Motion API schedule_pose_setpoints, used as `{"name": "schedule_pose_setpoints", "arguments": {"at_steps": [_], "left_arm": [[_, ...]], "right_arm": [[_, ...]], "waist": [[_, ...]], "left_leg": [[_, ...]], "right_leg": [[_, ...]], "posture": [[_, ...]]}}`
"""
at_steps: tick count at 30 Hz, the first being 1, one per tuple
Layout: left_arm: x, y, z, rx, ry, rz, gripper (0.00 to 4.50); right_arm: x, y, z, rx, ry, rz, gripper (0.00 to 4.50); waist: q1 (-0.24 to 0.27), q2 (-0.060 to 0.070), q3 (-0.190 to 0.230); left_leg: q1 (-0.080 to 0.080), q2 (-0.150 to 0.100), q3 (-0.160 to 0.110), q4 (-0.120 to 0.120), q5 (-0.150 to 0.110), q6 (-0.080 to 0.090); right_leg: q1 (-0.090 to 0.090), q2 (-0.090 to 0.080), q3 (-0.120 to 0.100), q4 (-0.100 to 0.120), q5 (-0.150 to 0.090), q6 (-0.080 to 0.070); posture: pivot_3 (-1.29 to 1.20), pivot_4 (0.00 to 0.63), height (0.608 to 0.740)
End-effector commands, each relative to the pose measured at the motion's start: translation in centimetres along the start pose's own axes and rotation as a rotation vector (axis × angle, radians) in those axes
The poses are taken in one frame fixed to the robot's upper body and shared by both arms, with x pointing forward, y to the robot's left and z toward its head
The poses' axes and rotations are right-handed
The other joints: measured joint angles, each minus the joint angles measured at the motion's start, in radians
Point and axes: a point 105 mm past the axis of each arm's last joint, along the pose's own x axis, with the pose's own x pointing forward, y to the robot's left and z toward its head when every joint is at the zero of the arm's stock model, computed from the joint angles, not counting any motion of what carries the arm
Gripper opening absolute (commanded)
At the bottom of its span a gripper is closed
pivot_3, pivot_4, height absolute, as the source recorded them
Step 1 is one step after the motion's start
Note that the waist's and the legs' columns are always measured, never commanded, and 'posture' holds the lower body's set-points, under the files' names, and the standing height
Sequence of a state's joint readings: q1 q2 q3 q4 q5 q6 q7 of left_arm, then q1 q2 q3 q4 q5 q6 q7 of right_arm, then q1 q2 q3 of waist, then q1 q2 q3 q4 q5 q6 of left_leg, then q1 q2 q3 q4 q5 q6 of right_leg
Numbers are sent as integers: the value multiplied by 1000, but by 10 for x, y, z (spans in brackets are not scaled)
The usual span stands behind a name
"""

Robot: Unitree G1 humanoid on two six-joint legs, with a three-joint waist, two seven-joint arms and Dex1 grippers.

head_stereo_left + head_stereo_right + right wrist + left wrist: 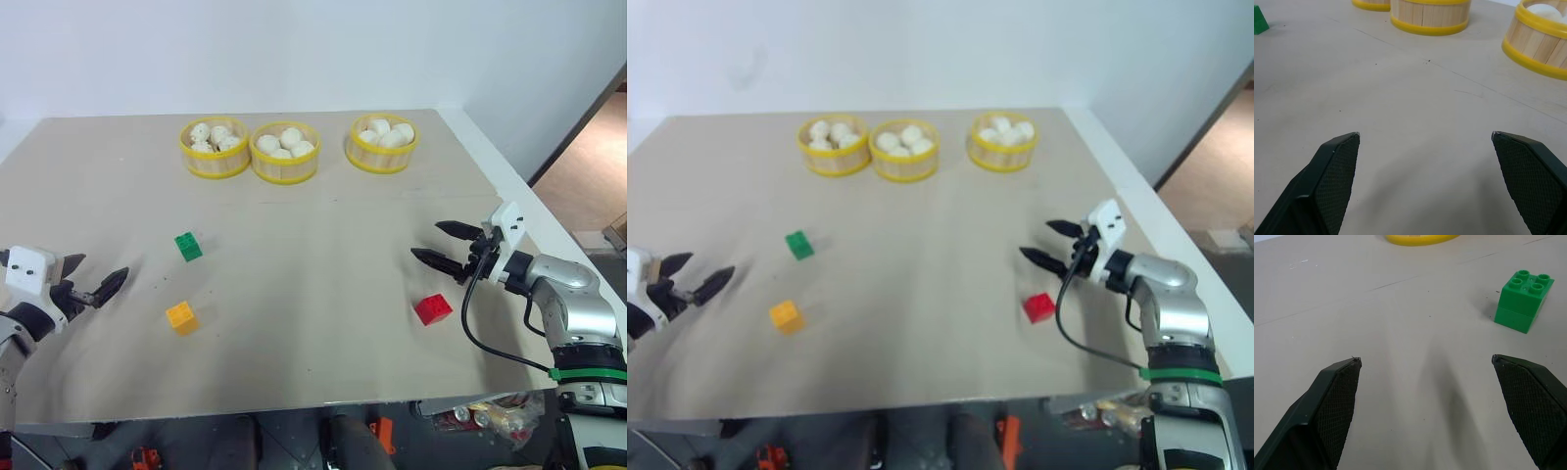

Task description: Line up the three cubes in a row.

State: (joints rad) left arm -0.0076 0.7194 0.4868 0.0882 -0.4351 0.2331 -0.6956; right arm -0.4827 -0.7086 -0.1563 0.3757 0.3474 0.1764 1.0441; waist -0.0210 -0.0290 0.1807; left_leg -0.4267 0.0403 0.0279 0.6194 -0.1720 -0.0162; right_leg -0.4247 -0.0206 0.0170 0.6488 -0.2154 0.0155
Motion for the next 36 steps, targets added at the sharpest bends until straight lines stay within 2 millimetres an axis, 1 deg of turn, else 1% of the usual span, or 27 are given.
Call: {"name": "schedule_pose_setpoints", "arguments": {"at_steps": [1,9,16,17,19,20,21,22,23,24,27,28,30,31,33,35,36], "left_arm": [[-4,2,12,10,-55,11,4443],[-5,-2,15,-27,-86,-22,4443],[-5,-3,18,0,-85,-39,4443],[-4,-3,21,9,-93,-44,4443],[2,-7,44,53,-151,-81,4443],[5,-14,59,94,-183,-129,4443],[9,-27,77,136,-213,-207,4443],[11,-41,90,158,-235,-285,4443],[11,-58,101,176,-248,-374,4443],[9,-73,106,194,-247,-454,4443],[1,-112,109,236,-219,-657,4443],[-4,-126,108,247,-204,-736,4443],[-12,-154,99,267,-153,-911,4443],[-16,-163,93,273,-124,-982,4443],[-16,-175,85,258,-101,-1063,4443],[-15,-186,79,246,-91,-1133,4443],[-14,-191,76,245,-89,-1171,4443]], "right_arm": [[-5,-3,16,-40,-34,-14,4500],[-7,-3,18,-12,-26,-22,4500],[-7,-2,19,0,-27,-28,4500],[-7,-2,19,0,-29,-30,4500],[-12,-4,24,-8,-41,-34,4500],[-15,-6,28,-13,-47,-42,4500],[-19,-8,33,-22,-53,-49,4500],[-22,-8,37,-26,-57,-53,4500],[-26,-8,41,-30,-61,-56,4500],[-29,-6,44,-33,-62,-52,4500],[-37,8,49,-40,-57,-15,4500],[-40,16,49,-44,-48,8,4500],[-49,41,38,-80,25,91,4500],[-54,53,30,-104,74,134,4500],[-60,65,16,-138,144,179,4500],[-62,67,10,-135,155,172,4500],[-62,66,9,-137,152,165,4500]], "waist": [[0,0,0],[0,0,0],[0,0,0],[0,0,0],[0,0,0],[1,-1,0],[4,-1,0],[6,-1,1],[8,-1,1],[8,-1,0],[2,1,-1],[0,1,-1],[0,0,-1],[0,1,-1],[1,1,-1],[-1,1,0],[-1,1,0]], "left_leg": [[0,0,0,0,0,0],[0,0,0,0,0,0],[0,1,0,0,0,0],[0,1,0,0,0,0],[0,1,0,0,0,0],[0,1,0,1,0,0],[0,1,0,1,0,0],[-2,3,0,2,0,0],[-4,5,1,4,0,0],[-4,6,3,4,0,0],[-2,5,10,3,-1,-1],[-1,5,11,3,-2,-1],[-1,6,12,3,-3,-2],[-1,6,11,3,-4,-2],[-1,7,10,3,-5,-2],[-1,8,10,3,-5,-2],[1,8,10,4,-5,-2]], "right_leg": [[0,0,0,0,0,0],[0,0,0,0,1,0],[0,1,0,0,1,-1],[0,1,0,0,1,-1],[0,1,0,0,1,0],[0,1,0,0,1,-1],[0,2,0,0,1,-1],[0,2,-1,0,1,-1],[0,2,-3,0,1,0],[0,2,-3,0,2,0],[0,-2,1,0,0,2],[1,-2,2,0,-1,4],[0,0,3,0,0,7],[0,0,3,0,-1,8],[0,3,3,0,-3,7],[0,4,3,1,-2,6],[1,5,3,1,-3,1]], "posture": [[0,150,740],[0,150,740],[0,150,740],[0,150,740],[0,150,740],[0,150,740],[0,150,740],[0,150,740],[0,150,740],[0,150,740],[0,150,740],[0,150,740],[0,150,740],[0,150,740],[0,150,740],[0,150,740],[0,150,740]]}}
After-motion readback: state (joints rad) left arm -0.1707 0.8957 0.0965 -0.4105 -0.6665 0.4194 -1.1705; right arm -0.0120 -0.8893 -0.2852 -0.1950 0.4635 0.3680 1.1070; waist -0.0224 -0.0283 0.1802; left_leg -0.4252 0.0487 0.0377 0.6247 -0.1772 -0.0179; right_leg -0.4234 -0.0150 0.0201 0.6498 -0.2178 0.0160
